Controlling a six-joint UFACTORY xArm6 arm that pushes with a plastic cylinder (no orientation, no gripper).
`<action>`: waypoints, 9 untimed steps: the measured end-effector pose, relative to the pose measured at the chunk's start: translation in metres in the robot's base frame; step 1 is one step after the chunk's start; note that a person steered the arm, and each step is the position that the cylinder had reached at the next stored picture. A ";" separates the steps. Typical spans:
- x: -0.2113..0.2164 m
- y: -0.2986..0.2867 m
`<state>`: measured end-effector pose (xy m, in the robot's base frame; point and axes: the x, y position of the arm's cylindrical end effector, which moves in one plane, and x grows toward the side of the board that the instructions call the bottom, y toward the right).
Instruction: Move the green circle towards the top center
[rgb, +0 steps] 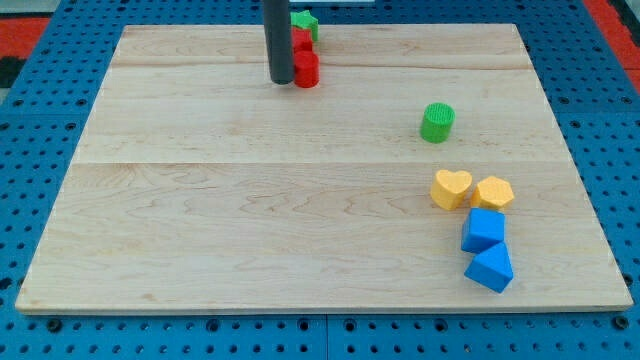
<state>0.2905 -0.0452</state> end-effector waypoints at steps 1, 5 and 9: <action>-0.004 0.004; 0.030 0.233; 0.104 0.203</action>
<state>0.3947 0.1579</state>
